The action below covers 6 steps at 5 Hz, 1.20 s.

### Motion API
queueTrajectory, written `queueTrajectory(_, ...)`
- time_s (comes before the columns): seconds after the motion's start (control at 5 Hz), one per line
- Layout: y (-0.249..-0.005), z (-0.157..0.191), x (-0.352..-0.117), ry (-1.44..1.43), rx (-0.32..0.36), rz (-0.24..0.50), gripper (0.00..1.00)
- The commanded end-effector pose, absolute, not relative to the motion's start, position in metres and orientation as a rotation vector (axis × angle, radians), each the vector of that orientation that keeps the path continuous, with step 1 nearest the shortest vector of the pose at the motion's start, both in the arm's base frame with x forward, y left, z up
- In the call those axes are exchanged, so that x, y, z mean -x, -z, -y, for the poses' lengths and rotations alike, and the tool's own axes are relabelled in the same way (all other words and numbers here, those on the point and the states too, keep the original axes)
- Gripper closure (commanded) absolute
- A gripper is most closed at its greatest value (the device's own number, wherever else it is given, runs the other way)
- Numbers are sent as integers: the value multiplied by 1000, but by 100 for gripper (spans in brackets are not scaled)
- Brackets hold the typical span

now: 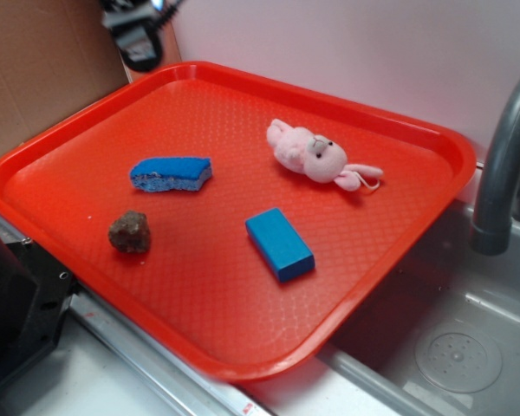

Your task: Grab the pink bunny.

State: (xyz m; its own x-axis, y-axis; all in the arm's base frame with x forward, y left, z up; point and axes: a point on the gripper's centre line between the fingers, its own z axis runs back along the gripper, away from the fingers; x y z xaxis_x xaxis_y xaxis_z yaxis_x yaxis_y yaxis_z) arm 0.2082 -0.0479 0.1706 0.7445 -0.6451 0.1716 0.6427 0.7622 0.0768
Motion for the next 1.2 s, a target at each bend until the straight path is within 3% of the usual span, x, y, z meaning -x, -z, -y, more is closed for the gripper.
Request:
queueTrajectory(0.0, -136, 70, -231, 729, 68, 265, 0)
queueTrajectory(0.6, -136, 70, -231, 729, 68, 265, 0)
queueTrajectory(0.8, -115, 80, -261, 820, -24, 206, 0)
queueTrajectory(1.0, -92, 87, -291, 883, -70, 216, 0)
